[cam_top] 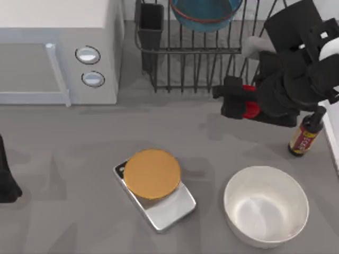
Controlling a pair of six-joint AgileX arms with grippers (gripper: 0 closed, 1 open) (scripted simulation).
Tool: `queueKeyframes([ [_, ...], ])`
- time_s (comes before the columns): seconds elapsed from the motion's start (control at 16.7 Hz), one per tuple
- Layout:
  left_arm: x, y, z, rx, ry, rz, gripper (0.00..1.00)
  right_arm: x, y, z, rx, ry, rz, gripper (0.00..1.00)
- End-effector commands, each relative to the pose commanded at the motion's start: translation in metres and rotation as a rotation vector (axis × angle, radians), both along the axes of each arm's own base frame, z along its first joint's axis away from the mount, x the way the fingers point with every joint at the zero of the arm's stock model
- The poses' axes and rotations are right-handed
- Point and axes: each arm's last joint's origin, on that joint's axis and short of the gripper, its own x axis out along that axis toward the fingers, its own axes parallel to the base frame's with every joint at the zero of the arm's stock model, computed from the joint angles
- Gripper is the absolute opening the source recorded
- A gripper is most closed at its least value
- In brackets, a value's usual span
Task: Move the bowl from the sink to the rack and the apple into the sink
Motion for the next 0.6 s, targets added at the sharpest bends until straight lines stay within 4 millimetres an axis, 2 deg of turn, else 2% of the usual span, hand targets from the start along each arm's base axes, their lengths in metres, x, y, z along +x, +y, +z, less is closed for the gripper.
queueKeyframes([
  [0.12,0.0,0.0,0.0,0.0,0.0,0.0,1.0,0.019,-0.025,0.001,0.071,-0.143,-0.016,0.0],
  [0.3,0.0,0.0,0.0,0.0,0.0,0.0,1.0,0.041,-0.075,0.002,0.13,-0.382,-0.058,0.0],
  [0.48,0.0,0.0,0.0,0.0,0.0,0.0,1.0,0.048,-0.136,0.002,0.118,-0.62,-0.115,0.0],
  [0.6,0.0,0.0,0.0,0.0,0.0,0.0,1.0,0.043,-0.177,0.0,0.073,-0.762,-0.156,0.0],
])
